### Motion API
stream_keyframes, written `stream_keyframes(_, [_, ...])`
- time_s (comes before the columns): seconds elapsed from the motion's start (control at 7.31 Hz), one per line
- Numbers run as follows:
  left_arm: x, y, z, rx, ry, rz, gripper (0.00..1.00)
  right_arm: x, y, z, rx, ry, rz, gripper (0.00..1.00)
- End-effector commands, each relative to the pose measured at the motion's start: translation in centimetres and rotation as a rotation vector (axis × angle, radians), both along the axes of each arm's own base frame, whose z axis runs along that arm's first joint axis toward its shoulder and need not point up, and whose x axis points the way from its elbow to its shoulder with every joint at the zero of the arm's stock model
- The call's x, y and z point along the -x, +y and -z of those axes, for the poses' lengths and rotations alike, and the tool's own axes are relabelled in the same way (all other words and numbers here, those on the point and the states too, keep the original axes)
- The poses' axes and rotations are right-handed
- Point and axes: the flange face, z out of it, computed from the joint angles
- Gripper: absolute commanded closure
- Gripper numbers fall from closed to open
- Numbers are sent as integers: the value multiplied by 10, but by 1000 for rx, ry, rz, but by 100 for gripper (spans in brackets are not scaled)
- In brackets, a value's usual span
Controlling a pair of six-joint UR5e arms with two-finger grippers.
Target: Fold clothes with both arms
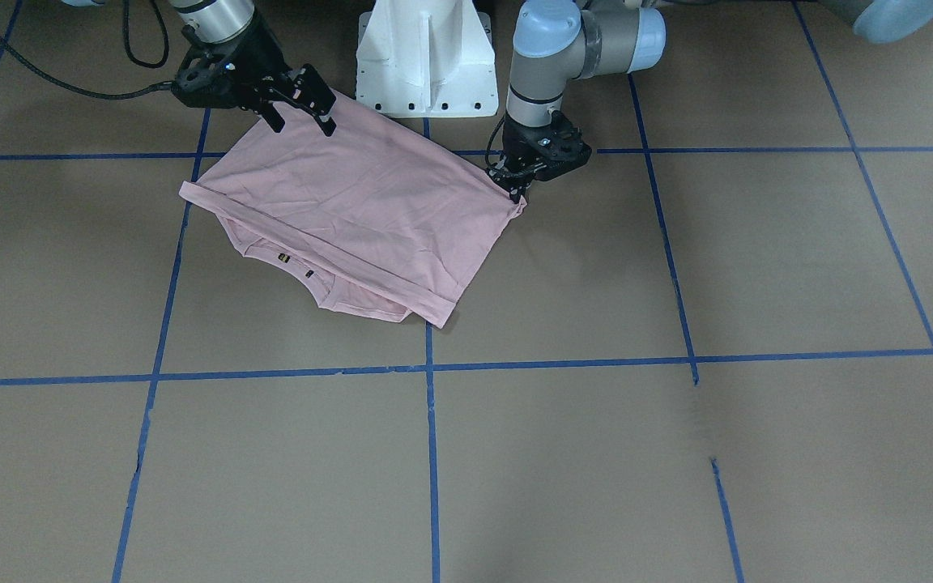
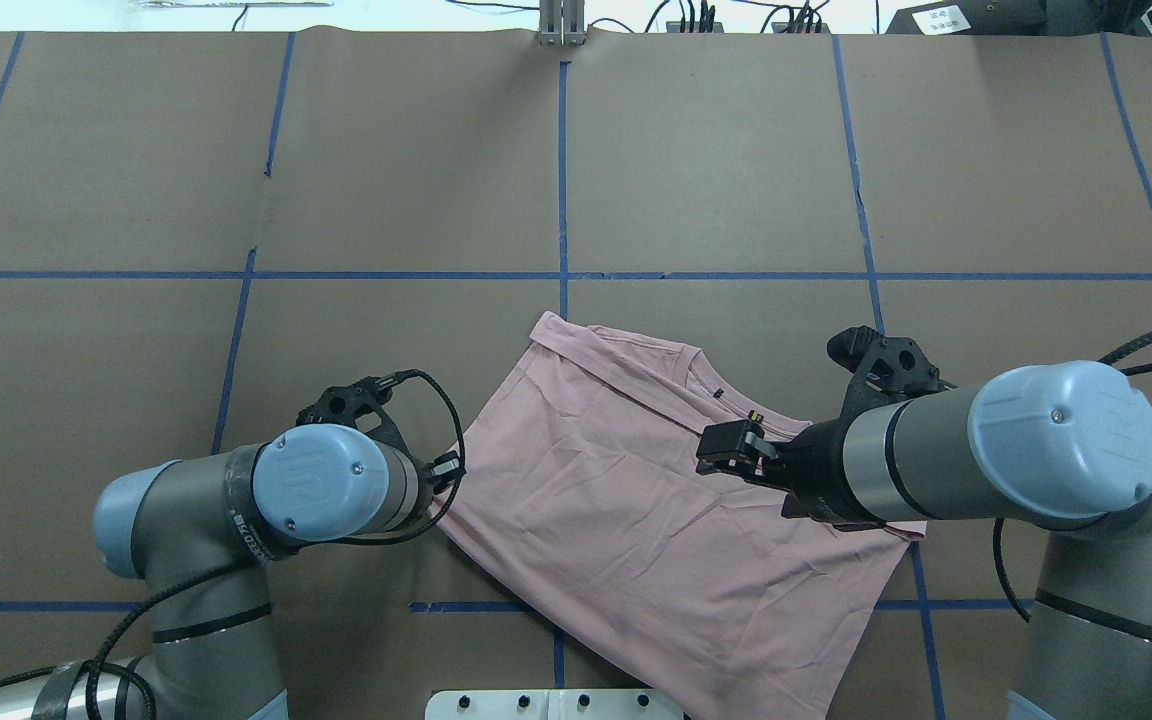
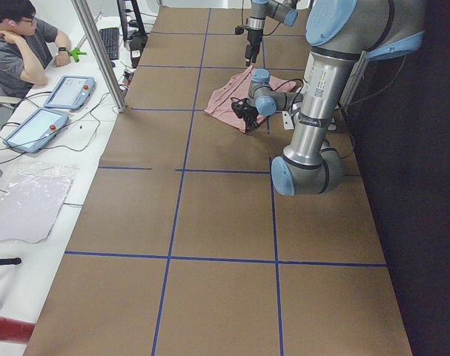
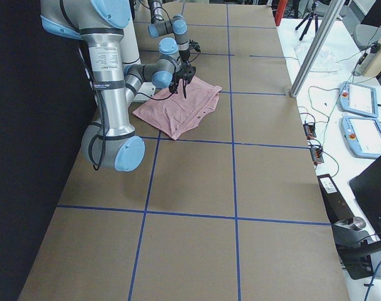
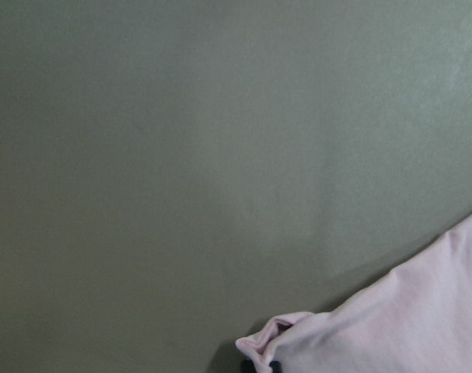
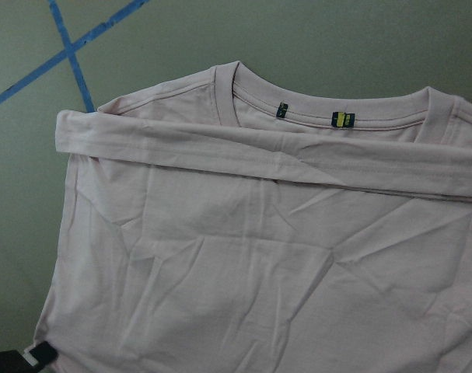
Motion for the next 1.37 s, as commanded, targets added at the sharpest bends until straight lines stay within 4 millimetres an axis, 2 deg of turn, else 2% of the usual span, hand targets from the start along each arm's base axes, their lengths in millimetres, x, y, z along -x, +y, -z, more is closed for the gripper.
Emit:
stream_keyframes(0.0, [24, -46, -1, -64, -22, 19, 100, -2, -1, 4, -3, -8, -3, 0])
stream_keyframes(0.14, [35, -76, -3, -89, -42, 41, 100, -2, -1, 3, -3, -6, -4, 0])
stream_keyframes(0.27, [42, -115, 4, -120, -58, 65, 100, -3, -4, 2, -2, -4, -10, 0])
stream_keyframes(0.41, [44, -152, 11, -147, -78, 81, 100, -4, -6, 1, -1, -2, -15, 0])
stream_keyframes(0.55, [44, -179, 21, -174, -79, 94, 100, -4, -6, 1, -1, -1, -16, 0])
stream_keyframes(0.68, [38, -201, 14, -206, -68, 97, 100, -4, -7, 1, -1, -1, -18, 0])
stream_keyframes(0.82, [42, -232, 13, -259, -59, 104, 100, -5, -10, -1, 0, 4, -25, 0])
stream_keyframes(0.96, [35, -255, 15, -281, -56, 110, 100, -7, -13, -1, 0, 4, -33, 0])
stream_keyframes(1.09, [22, -278, 28, -307, -35, 120, 100, -7, -14, -2, 1, 5, -34, 0])
stream_keyframes(1.23, [19, -298, 35, -333, -30, 126, 100, -6, -15, -3, -4, 11, -45, 0])
